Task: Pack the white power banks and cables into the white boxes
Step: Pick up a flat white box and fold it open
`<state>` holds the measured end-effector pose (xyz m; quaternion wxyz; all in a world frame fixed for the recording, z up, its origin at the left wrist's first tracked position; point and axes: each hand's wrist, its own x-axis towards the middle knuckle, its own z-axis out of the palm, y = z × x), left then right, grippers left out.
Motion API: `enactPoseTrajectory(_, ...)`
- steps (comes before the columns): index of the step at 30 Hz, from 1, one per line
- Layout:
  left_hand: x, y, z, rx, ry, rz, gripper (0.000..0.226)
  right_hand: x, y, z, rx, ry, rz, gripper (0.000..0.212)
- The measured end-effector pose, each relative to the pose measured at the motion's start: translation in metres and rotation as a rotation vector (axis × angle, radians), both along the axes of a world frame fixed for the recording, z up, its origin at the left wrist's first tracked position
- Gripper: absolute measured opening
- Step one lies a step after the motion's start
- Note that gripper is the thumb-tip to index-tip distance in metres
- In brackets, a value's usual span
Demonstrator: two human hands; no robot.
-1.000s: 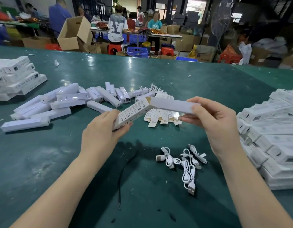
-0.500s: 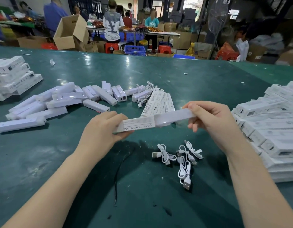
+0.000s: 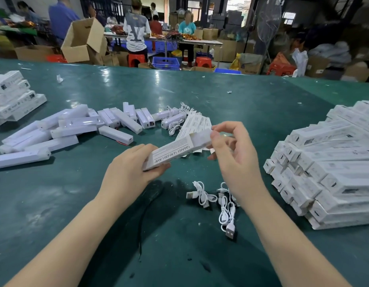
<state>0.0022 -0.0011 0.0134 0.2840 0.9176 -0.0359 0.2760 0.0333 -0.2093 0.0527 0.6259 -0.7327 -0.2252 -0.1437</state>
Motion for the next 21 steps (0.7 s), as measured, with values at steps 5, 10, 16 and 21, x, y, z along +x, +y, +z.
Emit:
enactPoseTrajectory(5, -0.001, -0.001, 0.001, 0.003, -0.001, 0.032, 0.022, -0.001, 0.002, -0.003, -0.2, 0.055, 0.146, 0.017)
enactPoseTrajectory(10, -0.002, -0.005, 0.001, -0.003, 0.023, 0.031, 0.022, -0.003, 0.007, -0.006, -0.233, 0.085, 0.202, 0.017)
enactPoseTrajectory(16, 0.0, -0.005, 0.0, -0.3, 0.039, 0.113, 0.027, 0.007, -0.01, -0.002, -0.222, 0.147, 0.126, 0.022)
enactPoseTrajectory(21, 0.001, -0.006, 0.011, -0.813, 0.141, 0.063, 0.013, 0.003, -0.012, -0.011, -0.937, 0.136, 0.281, 0.016)
